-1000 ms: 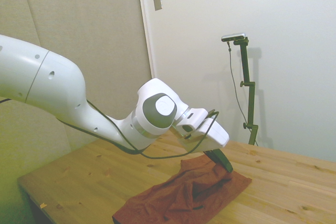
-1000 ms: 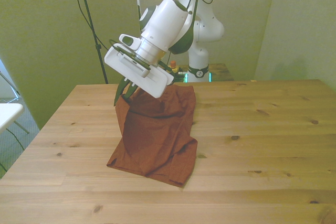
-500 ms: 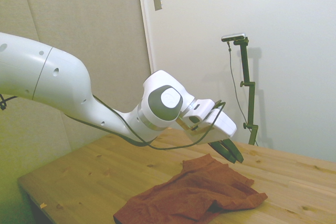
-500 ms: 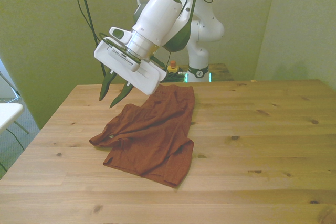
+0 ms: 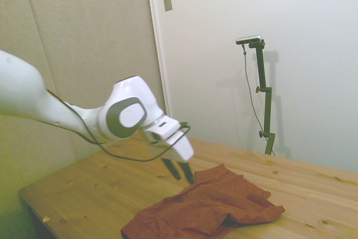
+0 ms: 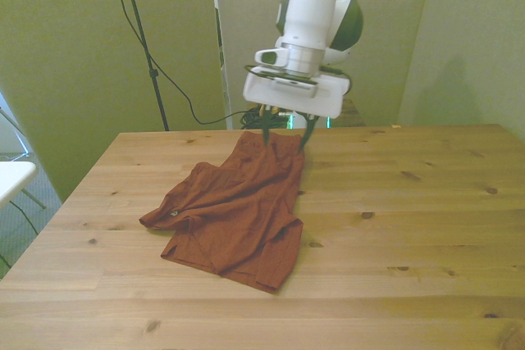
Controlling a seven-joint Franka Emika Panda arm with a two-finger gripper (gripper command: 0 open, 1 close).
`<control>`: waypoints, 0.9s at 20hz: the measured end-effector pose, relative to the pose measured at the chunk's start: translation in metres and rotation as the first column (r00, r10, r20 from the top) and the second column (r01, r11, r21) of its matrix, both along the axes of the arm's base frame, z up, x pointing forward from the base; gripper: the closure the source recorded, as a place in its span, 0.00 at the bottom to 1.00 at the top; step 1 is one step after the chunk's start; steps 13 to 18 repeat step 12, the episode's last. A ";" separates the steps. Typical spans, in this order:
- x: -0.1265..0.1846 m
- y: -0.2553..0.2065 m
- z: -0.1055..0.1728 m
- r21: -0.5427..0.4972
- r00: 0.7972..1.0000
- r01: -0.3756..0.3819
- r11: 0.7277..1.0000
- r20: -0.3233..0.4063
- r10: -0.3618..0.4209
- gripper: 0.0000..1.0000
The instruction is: Fold the shorts
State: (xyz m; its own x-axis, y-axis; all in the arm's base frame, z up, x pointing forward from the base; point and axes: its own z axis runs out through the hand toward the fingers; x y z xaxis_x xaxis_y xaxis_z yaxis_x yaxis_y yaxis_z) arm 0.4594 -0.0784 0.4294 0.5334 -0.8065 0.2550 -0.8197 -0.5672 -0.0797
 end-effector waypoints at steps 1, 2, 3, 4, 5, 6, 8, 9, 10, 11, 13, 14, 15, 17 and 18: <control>-0.017 0.018 -0.005 0.047 1.000 -0.027 0.999 -0.011 0.028 0.00; -0.034 0.035 -0.011 0.093 0.998 -0.057 0.994 -0.022 0.060 0.00; -0.052 0.049 -0.016 0.128 0.995 -0.089 0.988 -0.032 0.094 0.00; -0.068 0.060 -0.019 0.148 0.992 -0.110 0.983 -0.038 0.117 0.00; -0.082 0.068 -0.019 0.157 0.990 -0.124 0.980 -0.040 0.132 0.00; -0.095 0.074 -0.017 0.162 0.989 -0.135 0.977 -0.040 0.143 0.00; -0.115 0.086 0.000 0.168 0.986 -0.152 0.974 -0.037 0.160 0.00; -0.123 0.092 0.013 0.170 0.985 -0.162 0.972 -0.031 0.169 0.00; -0.129 0.098 0.025 0.171 0.984 -0.171 0.970 -0.021 0.177 0.00; -0.135 0.102 0.033 0.172 0.983 -0.177 0.969 -0.014 0.182 0.00; -0.140 0.105 0.038 0.172 0.982 -0.182 0.968 -0.012 0.187 0.00; -0.140 0.105 0.038 0.172 0.982 -0.182 0.968 -0.012 0.187 0.00; -0.140 0.105 0.038 0.172 0.982 -0.182 0.968 -0.012 0.187 0.00; -0.140 0.105 0.038 0.172 0.982 -0.182 0.968 -0.012 0.187 0.00; -0.140 0.105 0.038 0.172 0.982 -0.182 0.968 -0.012 0.187 0.00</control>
